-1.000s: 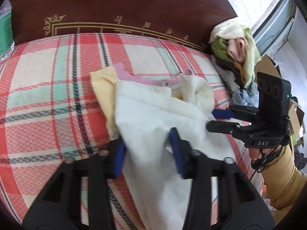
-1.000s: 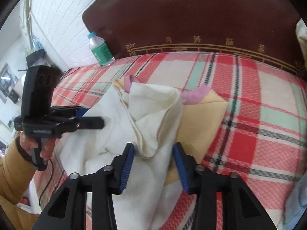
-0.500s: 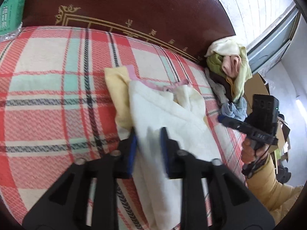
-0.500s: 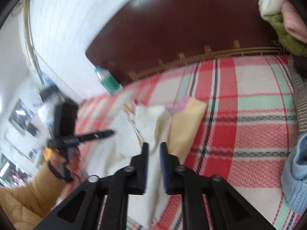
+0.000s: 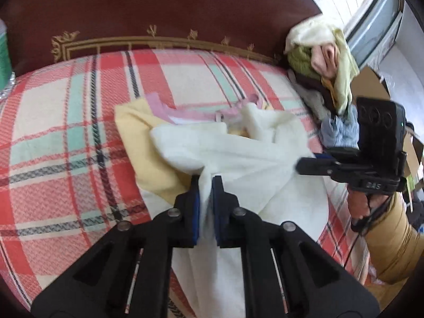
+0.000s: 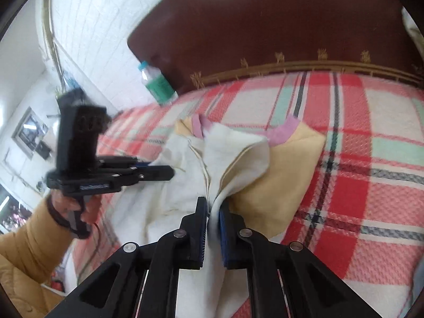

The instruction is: Fold clothes

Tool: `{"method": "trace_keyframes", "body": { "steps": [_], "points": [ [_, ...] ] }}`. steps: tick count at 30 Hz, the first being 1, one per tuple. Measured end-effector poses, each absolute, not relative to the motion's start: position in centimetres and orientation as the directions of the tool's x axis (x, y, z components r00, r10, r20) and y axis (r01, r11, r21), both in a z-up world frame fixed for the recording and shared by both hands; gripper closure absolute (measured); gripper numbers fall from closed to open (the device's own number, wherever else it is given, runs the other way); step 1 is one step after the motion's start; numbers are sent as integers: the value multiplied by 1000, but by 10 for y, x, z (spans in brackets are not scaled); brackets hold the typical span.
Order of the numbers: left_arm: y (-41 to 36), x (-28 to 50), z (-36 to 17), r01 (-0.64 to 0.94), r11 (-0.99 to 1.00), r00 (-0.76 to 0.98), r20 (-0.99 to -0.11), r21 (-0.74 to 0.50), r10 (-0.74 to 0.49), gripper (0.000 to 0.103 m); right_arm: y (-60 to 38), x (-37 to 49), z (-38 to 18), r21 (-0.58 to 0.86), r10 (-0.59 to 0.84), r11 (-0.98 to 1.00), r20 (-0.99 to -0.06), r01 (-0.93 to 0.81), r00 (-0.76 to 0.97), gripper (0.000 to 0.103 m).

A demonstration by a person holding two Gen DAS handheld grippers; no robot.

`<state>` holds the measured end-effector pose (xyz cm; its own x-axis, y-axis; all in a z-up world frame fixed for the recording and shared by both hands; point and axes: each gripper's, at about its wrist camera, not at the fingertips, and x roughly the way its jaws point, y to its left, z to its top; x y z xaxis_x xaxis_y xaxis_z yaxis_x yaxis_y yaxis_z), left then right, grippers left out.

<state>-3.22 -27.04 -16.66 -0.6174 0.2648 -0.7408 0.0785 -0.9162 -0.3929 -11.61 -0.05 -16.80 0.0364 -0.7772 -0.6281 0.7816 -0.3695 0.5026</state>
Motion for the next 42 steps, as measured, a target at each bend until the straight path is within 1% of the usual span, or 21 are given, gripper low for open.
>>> {"method": "trace_keyframes", "body": {
  "steps": [1, 2, 3, 7, 10, 11, 14, 15, 16, 17, 18, 19, 21, 22, 23, 24, 26, 30, 33, 37, 42],
  "points": [
    [-275, -29, -162, 82, -902, -641, -715, -424, 279, 93, 9, -117, -162, 531, -807, -365, -591, 765, 25, 96],
    [-280, -26, -157, 88, -890, -663, -693, -447, 283, 98, 19, -119, -157, 555, -829, -372, -559, 744, 3, 96],
    [-285, -25, -153, 112, -893, -677, -691, -435, 252, 98, 27, -121, -158, 574, -838, -387, -545, 722, -16, 96],
    [-297, -25, -158, 153, -891, -670, -708, -426, 224, 98, 40, -130, -188, 626, -812, -458, -584, 631, -10, 95],
    [-289, -22, -162, 100, -900, -658, -707, -425, 261, 97, 40, -130, -208, 635, -792, -471, -610, 613, 24, 91],
    [-286, -22, -161, 83, -900, -654, -705, -428, 274, 97, 42, -129, -207, 623, -789, -477, -614, 620, 9, 87],
    [-277, -27, -158, 36, -903, -633, -709, -428, 310, 93, 39, -129, -200, 643, -819, -438, -574, 628, 17, 77],
    [-274, -31, -158, 23, -907, -622, -716, -421, 316, 88, 37, -127, -197, 628, -815, -437, -580, 645, 12, 75],
    [-269, -35, -158, 16, -915, -620, -722, -403, 307, 61, 35, -125, -195, 612, -809, -435, -587, 660, 11, 74],
    [-265, -38, -158, 10, -923, -617, -729, -385, 297, 23, 34, -123, -193, 603, -807, -432, -591, 671, 12, 74],
    [-261, -41, -158, 3, -930, -615, -735, -367, 288, 15, 32, -121, -192, 595, -805, -428, -593, 680, 13, 74],
    [-256, -45, -159, -6, -936, -611, -739, -352, 282, 15, 31, -120, -191, 590, -804, -425, -594, 687, 12, 74],
    [-247, -52, -162, -45, -934, -594, -742, -353, 309, 27, 29, -119, -190, 575, -798, -433, -603, 694, 1, 74],
    [-244, -57, -165, -46, -936, -576, -756, -350, 311, 50, 28, -118, -189, 580, -800, -428, -600, 693, 8, 74],
    [-242, -61, -168, -46, -937, -558, -769, -346, 311, 80, 26, -118, -188, 583, -801, -425, -599, 692, 12, 74],
    [-242, -63, -171, -36, -940, -549, -780, -339, 302, 89, 26, -118, -188, 579, -798, -428, -603, 694, 10, 74],
    [-249, -62, -172, 6, -944, -566, -780, -329, 268, 94, 26, -118, -186, 575, -797, -425, -604, 699, 13, 74],
    [-278, -49, -158, 120, -932, -657, -731, -342, 183, 95, 27, -121, -184, 566, -796, -435, -605, 700, -6, 74],
    [-296, -41, -156, 187, -924, -670, -731, -335, 129, 95, 29, -124, -183, 571, -805, -431, -592, 698, -13, 74],
    [-302, -36, -166, 158, -900, -670, -714, -407, 205, 95, 24, -128, -191, 583, -794, -441, -608, 682, 7, 74],
    [-295, -33, -167, 121, -896, -670, -701, -427, 244, 90, 20, -127, -192, 602, -805, -431, -593, 672, 14, 74]
  ]
}}
